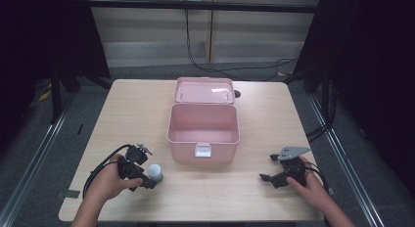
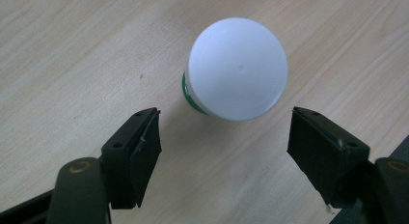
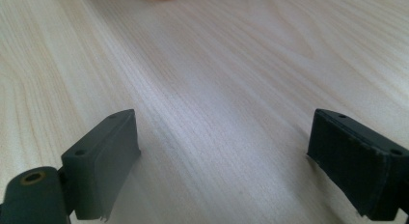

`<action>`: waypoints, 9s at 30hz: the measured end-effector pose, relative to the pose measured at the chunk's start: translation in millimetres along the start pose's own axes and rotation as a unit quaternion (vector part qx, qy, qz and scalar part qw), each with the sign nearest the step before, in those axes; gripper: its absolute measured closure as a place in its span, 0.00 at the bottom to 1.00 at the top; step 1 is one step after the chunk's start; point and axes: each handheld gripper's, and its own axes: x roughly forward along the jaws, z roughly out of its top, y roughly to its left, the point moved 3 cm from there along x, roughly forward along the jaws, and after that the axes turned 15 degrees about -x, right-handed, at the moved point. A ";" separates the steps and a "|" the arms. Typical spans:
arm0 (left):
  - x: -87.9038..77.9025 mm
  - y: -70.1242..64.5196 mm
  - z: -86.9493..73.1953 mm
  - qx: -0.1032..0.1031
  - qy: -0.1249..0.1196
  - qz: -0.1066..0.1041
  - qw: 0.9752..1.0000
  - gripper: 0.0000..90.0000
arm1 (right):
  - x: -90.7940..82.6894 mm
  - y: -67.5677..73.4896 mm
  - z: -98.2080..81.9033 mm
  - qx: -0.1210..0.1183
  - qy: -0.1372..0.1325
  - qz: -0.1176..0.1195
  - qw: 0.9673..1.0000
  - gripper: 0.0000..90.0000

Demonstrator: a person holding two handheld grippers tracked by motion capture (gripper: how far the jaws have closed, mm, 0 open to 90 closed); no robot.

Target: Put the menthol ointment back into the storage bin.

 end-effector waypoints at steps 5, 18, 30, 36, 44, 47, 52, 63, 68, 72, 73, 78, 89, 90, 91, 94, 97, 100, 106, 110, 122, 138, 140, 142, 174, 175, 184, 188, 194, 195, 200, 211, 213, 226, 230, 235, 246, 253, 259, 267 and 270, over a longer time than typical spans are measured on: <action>1.3 -2.5 6.7 -0.003 0.020 0.004 1.000 0.31 | 0.0 0.0 0.0 0.000 0.000 0.000 1.000 0.11; 0.1 -10.0 27.7 0.001 0.038 0.012 0.999 0.39 | 0.0 0.0 0.0 0.000 0.000 0.000 1.000 0.11; 3.0 -14.7 36.1 0.002 0.065 0.032 0.997 0.55 | 0.0 0.0 0.0 0.000 0.000 0.000 1.000 0.11; 1.1 -16.3 38.7 -0.001 0.078 0.040 0.996 0.55 | 0.0 0.1 0.0 0.000 0.000 0.000 1.000 0.11; -24.6 -23.5 49.4 -0.011 0.079 0.030 0.996 0.55 | 0.0 0.0 0.0 0.000 0.000 0.000 1.000 0.11; -35.3 -27.6 53.2 -0.012 0.077 0.026 0.997 0.55 | 0.0 0.0 0.0 0.000 0.000 0.000 1.000 0.11; -48.9 -33.5 58.4 -0.017 0.083 0.017 0.996 0.55 | 0.1 0.2 0.1 0.002 0.000 -0.001 1.000 0.11; -71.9 -38.2 73.9 -0.023 0.083 0.013 0.996 0.55 | 0.2 0.0 0.2 0.001 -0.001 -0.001 1.000 0.11; -83.4 -41.4 82.1 -0.023 0.077 0.017 0.997 0.55 | 0.2 0.0 0.2 0.001 -0.001 -0.001 1.000 0.11; -90.3 -44.8 88.9 -0.026 0.074 0.013 0.997 0.55 | 0.2 0.0 0.2 0.001 -0.001 -0.001 1.000 0.11; -90.3 -44.8 88.9 -0.026 0.074 0.013 0.997 0.55 | 0.2 0.0 0.2 0.001 -0.001 -0.001 1.000 0.11; -100.8 -49.7 99.4 -0.027 0.074 0.017 0.997 0.55 | 0.1 0.0 0.2 0.001 -0.001 -0.001 1.000 0.11; -115.4 -58.2 117.1 -0.027 0.072 0.015 0.997 0.55 | 0.0 0.0 0.2 0.000 0.000 0.000 1.000 0.11; -115.8 -58.6 118.5 -0.025 0.071 0.014 0.997 0.55 | 0.0 0.0 0.2 0.001 0.000 0.000 1.000 0.11; -115.8 -58.6 118.5 -0.025 0.071 0.014 0.997 0.55 | 0.0 0.0 0.2 0.001 0.000 0.000 1.000 0.11; -118.6 -60.8 123.4 -0.026 0.070 0.014 0.997 0.55 | -0.1 0.0 0.2 0.001 0.000 -0.001 1.000 0.11; -121.4 -63.4 129.0 -0.031 0.070 0.014 0.997 0.55 | 0.0 0.0 0.2 0.001 0.000 0.000 1.000 0.11; -123.5 -65.3 134.0 -0.030 0.069 0.016 0.997 0.55 | 0.0 0.0 0.2 0.000 0.000 0.000 1.000 0.11; -126.3 -69.8 144.8 -0.026 0.062 0.015 0.998 0.55 | 0.0 0.0 0.2 0.000 0.000 0.000 1.000 0.11; -127.2 -72.6 151.8 -0.033 0.059 0.014 0.998 0.55 | 0.0 0.0 0.2 0.000 0.000 0.000 1.000 0.11; -120.2 -76.8 172.1 -0.042 0.055 0.017 0.997 0.55 | 0.0 0.0 0.2 0.000 0.000 0.000 1.000 0.11; -104.7 -79.9 197.7 -0.048 0.053 0.024 0.997 0.55 | -0.2 0.1 0.0 0.000 0.001 0.001 1.000 0.11; -101.6 -81.0 200.0 -0.048 0.052 0.025 0.997 0.55 | -0.2 0.1 0.0 0.000 0.001 0.001 1.000 0.11; -98.7 -81.7 202.1 -0.049 0.054 0.026 0.997 0.55 | -0.2 0.1 0.0 0.000 0.001 0.001 1.000 0.11; -59.8 -86.6 227.1 -0.057 0.057 0.032 0.996 0.56 | -0.6 0.5 -0.1 0.000 0.002 0.000 1.000 0.11; -59.8 -86.6 227.1 -0.057 0.057 0.032 0.996 0.55 | -0.6 0.5 -0.1 0.000 0.002 0.000 1.000 0.11; -40.9 -81.7 231.6 -0.069 0.063 0.035 0.995 0.56 | -0.4 0.4 0.0 0.000 0.000 -0.001 1.000 0.11; -34.4 -80.4 233.0 -0.075 0.067 0.033 0.994 0.55 | -0.4 0.3 0.0 0.000 0.000 -0.001 1.000 0.11; -24.2 -78.4 236.8 -0.078 0.073 0.041 0.993 0.56 | -0.5 0.4 0.0 0.000 0.001 -0.001 1.000 0.11; -22.5 -79.1 237.2 -0.086 0.073 0.040 0.993 0.56 | -0.5 0.4 0.0 0.000 0.000 0.000 1.000 0.11; -19.2 -76.8 240.7 -0.085 0.069 0.046 0.993 0.56 | -0.5 0.4 0.0 0.000 0.000 -0.001 1.000 0.11; -8.0 -70.1 244.7 -0.108 0.062 0.046 0.991 0.56 | -0.5 0.2 0.0 -0.001 0.000 -0.002 1.000 0.11; -6.8 -69.3 245.0 -0.108 0.063 0.047 0.991 0.55 | -0.5 0.2 0.0 -0.001 0.000 -0.002 1.000 0.11; 11.5 -66.2 249.0 -0.130 0.057 0.050 0.989 0.56 | -0.5 0.2 0.0 -0.001 0.000 -0.002 1.000 0.11; 14.3 -65.8 249.5 -0.142 0.051 0.047 0.987 0.55 | -0.5 0.2 0.0 -0.001 0.000 -0.002 1.000 0.11; 20.9 -64.5 249.6 -0.154 0.045 0.048 0.986 0.55 | -0.5 0.2 0.0 -0.001 0.000 -0.002 1.000 0.11; 36.1 -62.7 251.5 -0.175 0.035 0.056 0.982 0.56 | -0.5 0.1 0.0 -0.001 0.000 -0.002 1.000 0.11; 44.6 -63.0 251.3 -0.189 0.030 0.052 0.980 0.56 | -0.4 0.2 0.0 -0.001 0.000 -0.002 1.000 0.11; 52.5 -61.8 250.2 -0.192 0.027 0.059 0.979 0.55 | -0.4 0.3 0.0 0.000 0.000 0.000 1.000 0.11; 56.7 -61.8 250.4 -0.202 0.023 0.061 0.977 0.55 | -0.4 0.3 0.0 0.000 0.000 0.000 1.000 0.11; 58.6 -61.0 249.8 -0.200 0.022 0.060 0.978 0.55 | -0.4 0.4 0.0 0.000 0.000 0.000 1.000 0.11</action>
